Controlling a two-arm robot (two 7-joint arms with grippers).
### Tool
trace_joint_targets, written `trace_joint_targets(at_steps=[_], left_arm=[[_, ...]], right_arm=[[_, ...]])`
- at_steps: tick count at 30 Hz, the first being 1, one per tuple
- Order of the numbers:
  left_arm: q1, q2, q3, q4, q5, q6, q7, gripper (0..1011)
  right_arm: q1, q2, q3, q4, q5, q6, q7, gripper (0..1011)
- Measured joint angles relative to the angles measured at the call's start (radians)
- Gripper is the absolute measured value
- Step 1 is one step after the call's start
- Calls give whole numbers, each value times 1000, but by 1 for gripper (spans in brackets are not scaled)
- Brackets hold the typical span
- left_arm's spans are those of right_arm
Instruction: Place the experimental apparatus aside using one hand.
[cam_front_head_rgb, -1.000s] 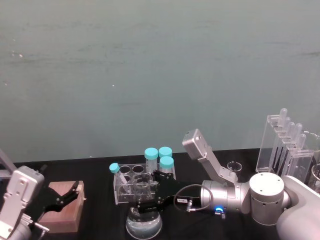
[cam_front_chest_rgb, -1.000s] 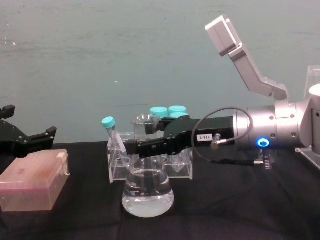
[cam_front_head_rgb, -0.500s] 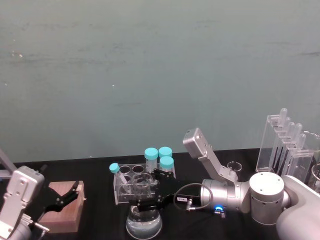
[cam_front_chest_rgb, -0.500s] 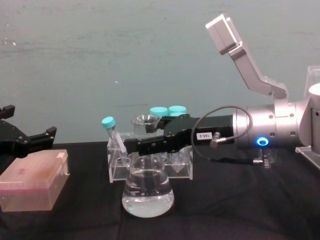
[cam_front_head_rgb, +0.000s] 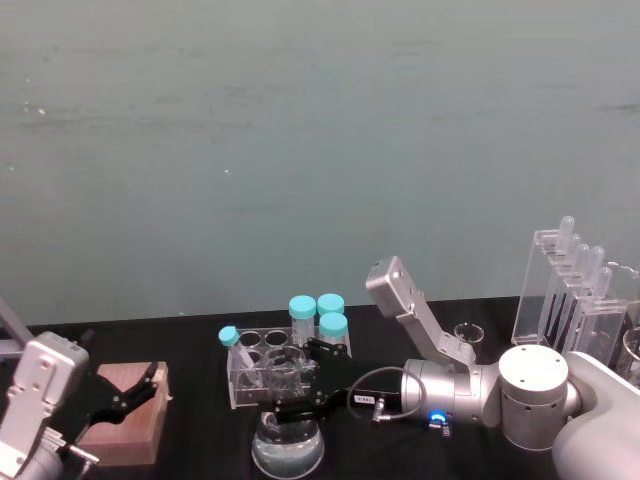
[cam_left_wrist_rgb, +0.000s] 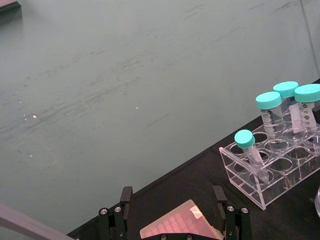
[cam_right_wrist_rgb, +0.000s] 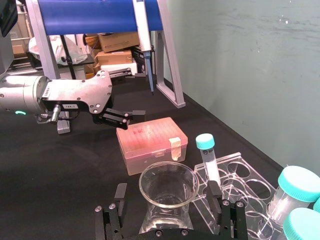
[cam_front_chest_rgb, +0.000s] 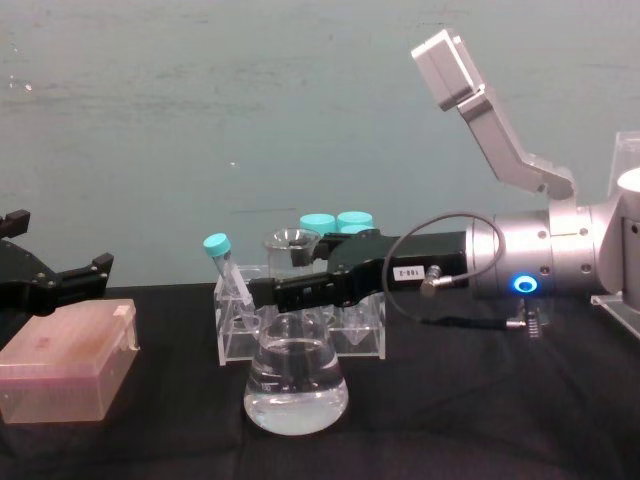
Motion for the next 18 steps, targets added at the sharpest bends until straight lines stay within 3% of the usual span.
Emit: trace_joint_targets(at_steps=[8,14,18], left_arm=[[0,0,0,0,0,0,0,1000],[0,0,0,0,0,0,0,1000],[0,0,0,0,0,0,0,1000]], right_arm=[[0,0,-1,-1,0,0,-1,995],[0,1,-1,-1,0,0,-1,873],[0,1,-1,-1,0,0,-1,735]])
